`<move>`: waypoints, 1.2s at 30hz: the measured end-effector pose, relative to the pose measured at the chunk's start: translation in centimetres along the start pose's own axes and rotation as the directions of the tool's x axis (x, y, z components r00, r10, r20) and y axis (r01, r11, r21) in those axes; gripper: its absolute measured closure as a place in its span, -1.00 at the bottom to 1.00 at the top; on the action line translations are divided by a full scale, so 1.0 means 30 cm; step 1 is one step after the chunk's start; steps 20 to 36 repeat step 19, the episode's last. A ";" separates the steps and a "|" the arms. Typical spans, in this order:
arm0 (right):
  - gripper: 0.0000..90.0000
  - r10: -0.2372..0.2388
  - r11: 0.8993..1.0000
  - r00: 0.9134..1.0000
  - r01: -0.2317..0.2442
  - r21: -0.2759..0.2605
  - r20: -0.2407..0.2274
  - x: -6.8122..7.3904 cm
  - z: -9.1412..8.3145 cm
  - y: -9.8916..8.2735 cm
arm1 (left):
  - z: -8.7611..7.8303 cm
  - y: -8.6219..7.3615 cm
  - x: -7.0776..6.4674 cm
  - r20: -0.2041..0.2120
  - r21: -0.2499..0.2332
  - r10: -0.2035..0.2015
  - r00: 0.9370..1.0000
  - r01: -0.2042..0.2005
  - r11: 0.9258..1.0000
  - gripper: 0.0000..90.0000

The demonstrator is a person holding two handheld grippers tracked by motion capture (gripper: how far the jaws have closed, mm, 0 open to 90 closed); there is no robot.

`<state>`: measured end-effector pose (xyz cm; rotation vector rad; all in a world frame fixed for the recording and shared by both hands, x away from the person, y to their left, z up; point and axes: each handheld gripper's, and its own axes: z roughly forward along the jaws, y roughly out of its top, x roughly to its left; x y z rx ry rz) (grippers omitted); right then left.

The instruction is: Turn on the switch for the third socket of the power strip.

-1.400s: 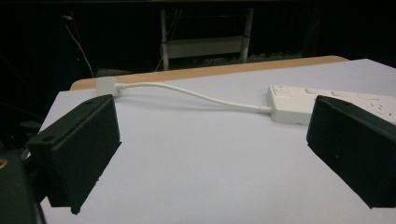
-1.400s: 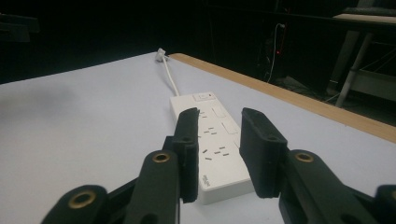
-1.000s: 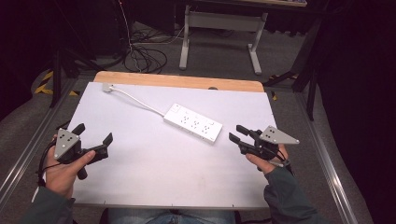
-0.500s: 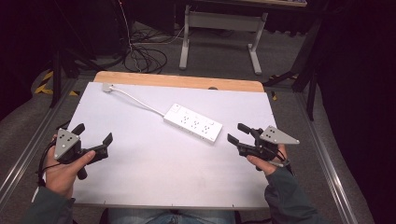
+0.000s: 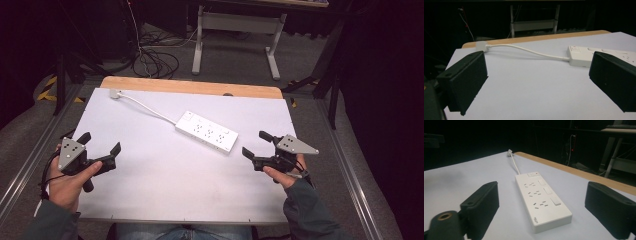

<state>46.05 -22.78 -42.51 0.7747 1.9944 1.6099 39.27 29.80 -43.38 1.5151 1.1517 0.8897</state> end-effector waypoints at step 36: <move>-0.92 -0.020 1.000 1.000 0.021 0.017 -0.020 0.000 0.004 -0.007 | 0.004 0.000 0.000 -0.001 -0.002 -0.004 1.000 0.004 1.000 -0.95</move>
